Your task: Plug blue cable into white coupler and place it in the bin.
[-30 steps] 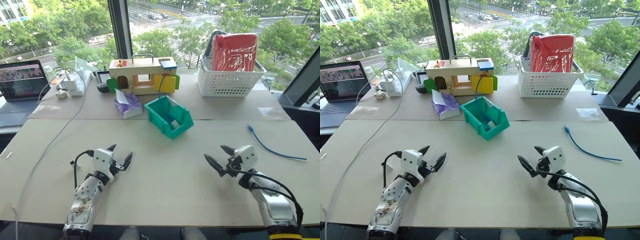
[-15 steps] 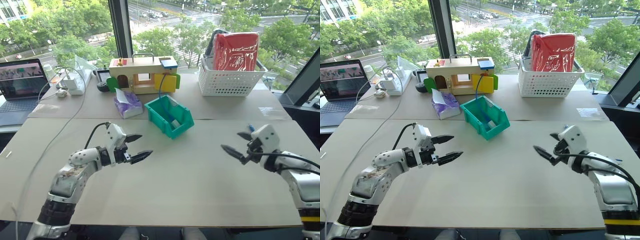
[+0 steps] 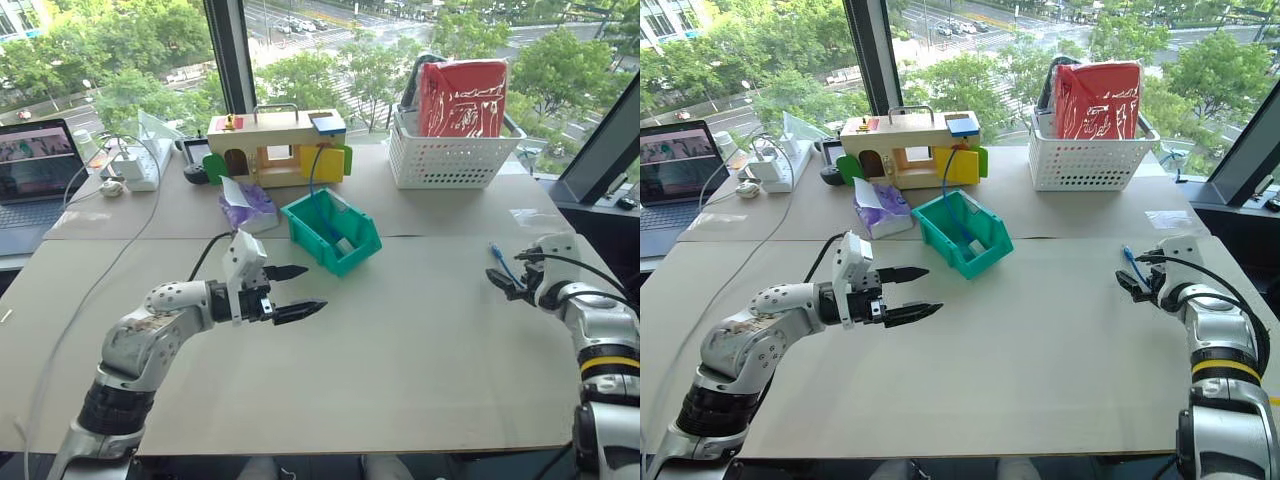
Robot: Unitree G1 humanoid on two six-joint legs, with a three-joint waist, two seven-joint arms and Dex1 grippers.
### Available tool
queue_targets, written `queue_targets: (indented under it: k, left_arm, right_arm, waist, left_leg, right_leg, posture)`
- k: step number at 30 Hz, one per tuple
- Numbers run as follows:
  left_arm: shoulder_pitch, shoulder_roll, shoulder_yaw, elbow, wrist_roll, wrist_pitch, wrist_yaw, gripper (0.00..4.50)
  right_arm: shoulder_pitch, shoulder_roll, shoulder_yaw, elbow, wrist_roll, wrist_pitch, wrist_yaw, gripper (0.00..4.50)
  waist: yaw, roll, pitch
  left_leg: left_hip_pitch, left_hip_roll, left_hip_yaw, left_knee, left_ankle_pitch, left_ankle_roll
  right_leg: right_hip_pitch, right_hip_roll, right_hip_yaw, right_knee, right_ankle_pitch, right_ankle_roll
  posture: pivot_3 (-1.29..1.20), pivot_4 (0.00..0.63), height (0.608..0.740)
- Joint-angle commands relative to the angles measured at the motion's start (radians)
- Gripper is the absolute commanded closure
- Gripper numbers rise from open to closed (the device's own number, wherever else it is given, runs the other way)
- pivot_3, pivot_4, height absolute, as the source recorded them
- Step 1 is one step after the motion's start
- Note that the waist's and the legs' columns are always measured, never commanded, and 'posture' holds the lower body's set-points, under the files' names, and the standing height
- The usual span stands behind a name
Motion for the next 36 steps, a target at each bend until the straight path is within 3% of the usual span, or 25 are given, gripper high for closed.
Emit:
queue_targets:
  k: [1, 9, 12, 16, 19, 23, 30, 36]
  left_arm:
    - [0.020, 0.006, 0.025, -0.021, 0.020, -0.035, 0.014, 0.28]
    - [0.022, -0.013, 0.034, -0.014, 0.014, -0.061, 0.015, 0.28]
    - [0.014, -0.016, 0.031, -0.002, 0.014, -0.073, 0.003, 0.28]
    - [0.001, -0.017, 0.033, 0.018, 0.026, -0.113, -0.020, 0.28]
    - [-0.021, -0.022, 0.020, 0.053, 0.048, -0.150, -0.036, 0.28]
    - [-0.052, -0.027, -0.017, 0.098, 0.100, -0.191, -0.052, 0.28]
    - [-0.061, -0.025, -0.089, 0.130, 0.155, -0.234, -0.116, 0.28]
    - [-0.009, -0.001, -0.145, 0.123, 0.173, -0.209, -0.165, 0.28]
  right_arm:
    - [-0.045, -0.036, 0.012, 0.103, -0.034, -0.056, 0.040, 1.87]
    - [-0.027, -0.043, 0.035, 0.087, -0.057, -0.127, 0.152, 4.45]
    - [0.016, -0.067, 0.051, -0.033, -0.069, -0.183, 0.188, 4.45]
    - [0.198, -0.085, 0.085, -0.411, -0.034, -0.174, 0.326, 4.45]
    - [0.379, -0.113, 0.115, -0.811, 0.040, -0.094, 0.444, 4.45]
    - [0.446, -0.099, 0.219, -1.071, 0.010, -0.042, 0.471, 4.45]
    - [0.337, -0.002, 0.444, -1.131, -0.053, -0.051, 0.555, 4.45]
    - [0.321, 0.026, 0.519, -1.085, -0.075, -0.066, 0.607, 4.45]
  waist:
    - [0.000, 0.000, 0.000]
    - [0.002, 0.000, 0.000]
    - [0.002, 0.000, 0.001]
    - [0.002, 0.000, 0.001]
    - [0.003, 0.001, 0.001]
    - [0.000, 0.001, 0.001]
    - [0.006, 0.000, 0.002]
    - [0.012, 0.000, 0.002]
  left_leg:
    - [0.000, 0.000, 0.000, 0.000, 0.000, 0.000]
    - [0.000, 0.000, 0.000, 0.001, 0.000, 0.000]
    - [0.000, 0.000, 0.000, 0.001, 0.000, 0.000]
    - [0.000, 0.000, 0.000, 0.001, 0.000, 0.000]
    - [0.000, 0.000, 0.000, 0.001, 0.000, 0.000]
    - [0.001, 0.000, -0.001, 0.002, 0.000, 0.000]
    - [0.000, 0.000, -0.001, 0.003, 0.001, -0.001]
    - [-0.001, 0.000, -0.001, 0.002, 0.001, -0.001]
  right_leg:
    - [0.000, 0.000, 0.000, 0.000, 0.000, 0.000]
    - [0.001, 0.000, 0.000, 0.000, 0.000, 0.000]
    - [0.001, 0.000, 0.000, 0.000, 0.000, 0.000]
    - [0.000, 0.000, 0.000, 0.001, 0.000, 0.001]
    - [0.001, 0.000, 0.000, 0.002, 0.000, 0.001]
    - [0.001, 0.000, 0.000, 0.002, -0.002, 0.004]
    - [0.000, 0.000, 0.000, 0.002, -0.003, 0.008]
    - [0.000, 0.000, 0.000, 0.002, 0.000, 0.002]
  posture:
    - [0.00, 0.150, 0.740]
    - [0.00, 0.150, 0.740]
    - [0.00, 0.150, 0.740]
    - [0.00, 0.150, 0.740]
    - [0.00, 0.150, 0.740]
    - [0.00, 0.150, 0.740]
    - [0.00, 0.150, 0.740]
    - [0.00, 0.150, 0.740]
